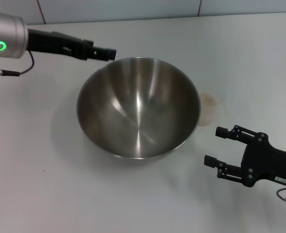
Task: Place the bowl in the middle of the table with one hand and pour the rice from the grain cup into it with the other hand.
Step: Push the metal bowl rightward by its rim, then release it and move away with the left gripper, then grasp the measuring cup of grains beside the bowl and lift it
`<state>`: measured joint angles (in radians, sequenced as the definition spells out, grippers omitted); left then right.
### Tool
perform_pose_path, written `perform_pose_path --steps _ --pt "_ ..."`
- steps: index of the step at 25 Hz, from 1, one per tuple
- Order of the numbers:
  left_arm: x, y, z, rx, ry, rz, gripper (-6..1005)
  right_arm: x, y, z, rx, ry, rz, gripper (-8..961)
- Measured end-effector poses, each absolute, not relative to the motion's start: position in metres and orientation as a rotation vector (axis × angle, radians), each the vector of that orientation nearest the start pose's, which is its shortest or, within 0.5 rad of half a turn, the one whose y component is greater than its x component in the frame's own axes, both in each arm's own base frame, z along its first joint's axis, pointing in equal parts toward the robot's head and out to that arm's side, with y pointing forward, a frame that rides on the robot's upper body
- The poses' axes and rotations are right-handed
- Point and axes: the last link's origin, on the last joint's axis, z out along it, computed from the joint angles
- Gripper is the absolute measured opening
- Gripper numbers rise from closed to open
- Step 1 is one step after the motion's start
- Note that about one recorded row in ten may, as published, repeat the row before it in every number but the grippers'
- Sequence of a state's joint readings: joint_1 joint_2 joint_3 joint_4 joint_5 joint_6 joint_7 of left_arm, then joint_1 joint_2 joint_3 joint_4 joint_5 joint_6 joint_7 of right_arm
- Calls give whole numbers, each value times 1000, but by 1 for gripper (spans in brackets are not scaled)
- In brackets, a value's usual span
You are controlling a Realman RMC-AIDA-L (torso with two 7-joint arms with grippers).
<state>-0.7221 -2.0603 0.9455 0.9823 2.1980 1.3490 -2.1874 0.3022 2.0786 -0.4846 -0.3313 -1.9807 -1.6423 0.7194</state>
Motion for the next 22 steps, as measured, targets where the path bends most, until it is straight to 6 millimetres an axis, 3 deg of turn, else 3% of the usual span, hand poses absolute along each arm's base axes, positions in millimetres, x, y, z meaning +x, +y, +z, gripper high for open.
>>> perform_pose_path --steps 4,7,8,11,12,19,21,22 --pt "-175 389 60 -2614 -830 -639 810 326 229 -30 -2518 400 849 757" --pt "-180 379 72 -2611 -775 -737 810 327 230 -29 -2516 400 849 757" --pt "-191 365 85 -2587 -712 -865 810 327 230 -29 -2515 399 849 757" --pt "-197 359 90 -2575 -684 -905 810 326 231 -29 -2515 397 849 757" --pt "-219 336 95 -2547 -607 -973 810 326 231 -29 -2516 395 848 757" --pt "-267 294 83 -2487 -522 -1022 810 327 233 -27 -2516 386 836 757" --pt "-267 294 83 -2487 -522 -1022 810 327 234 -27 -2516 382 834 757" --pt "-281 281 74 -2470 -489 -1039 810 327 234 -26 -2516 383 834 757"
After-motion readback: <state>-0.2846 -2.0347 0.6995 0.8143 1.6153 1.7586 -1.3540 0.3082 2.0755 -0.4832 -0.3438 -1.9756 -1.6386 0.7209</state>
